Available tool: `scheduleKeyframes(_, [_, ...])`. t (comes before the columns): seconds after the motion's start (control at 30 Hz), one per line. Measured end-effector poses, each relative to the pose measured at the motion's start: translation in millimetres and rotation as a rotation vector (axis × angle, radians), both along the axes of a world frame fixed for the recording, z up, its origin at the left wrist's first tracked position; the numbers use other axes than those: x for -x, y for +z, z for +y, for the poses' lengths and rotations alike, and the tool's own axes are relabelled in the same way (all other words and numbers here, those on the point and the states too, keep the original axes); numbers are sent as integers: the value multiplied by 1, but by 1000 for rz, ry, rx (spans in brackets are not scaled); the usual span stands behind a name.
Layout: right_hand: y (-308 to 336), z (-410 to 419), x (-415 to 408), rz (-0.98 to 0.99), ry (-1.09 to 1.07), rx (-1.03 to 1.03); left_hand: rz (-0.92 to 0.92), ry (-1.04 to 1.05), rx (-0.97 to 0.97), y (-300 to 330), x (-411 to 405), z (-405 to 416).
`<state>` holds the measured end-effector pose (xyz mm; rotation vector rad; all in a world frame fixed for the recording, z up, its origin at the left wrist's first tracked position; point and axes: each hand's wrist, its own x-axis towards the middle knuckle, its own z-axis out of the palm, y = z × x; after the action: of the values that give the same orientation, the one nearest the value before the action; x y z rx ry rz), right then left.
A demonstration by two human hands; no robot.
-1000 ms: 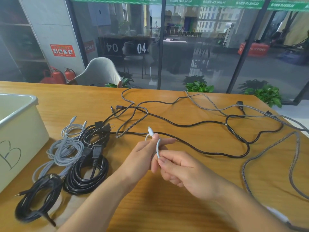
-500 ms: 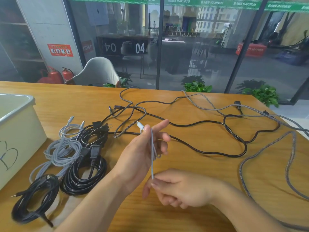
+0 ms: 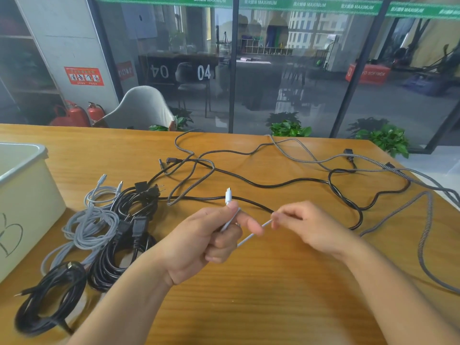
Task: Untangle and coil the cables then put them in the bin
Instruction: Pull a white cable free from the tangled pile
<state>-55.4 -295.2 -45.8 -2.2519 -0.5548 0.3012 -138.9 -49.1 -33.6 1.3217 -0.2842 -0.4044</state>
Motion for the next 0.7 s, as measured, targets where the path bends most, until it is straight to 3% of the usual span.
scheduleKeyframes(0.07, [1,-9,-7,87,-133,-205,-4,5,-32,-1,0,0])
scheduleKeyframes(0.23, [14,-16,-10,532,-238,-1080,-7,8,-96,-3,0,-1])
scheduleKeyframes(0.37, [12,1,-3,585,-184,-1399,-9,1,-106,-3,0,-3])
scheduleKeyframes(0.5, [10,34,17,520,-133,-1383,-30,-47,-148,-1,3,-8])
scheduleKeyframes(0.7, [-7,77,58,32,-152,-818,-51,-101,-109,-2,6,-17])
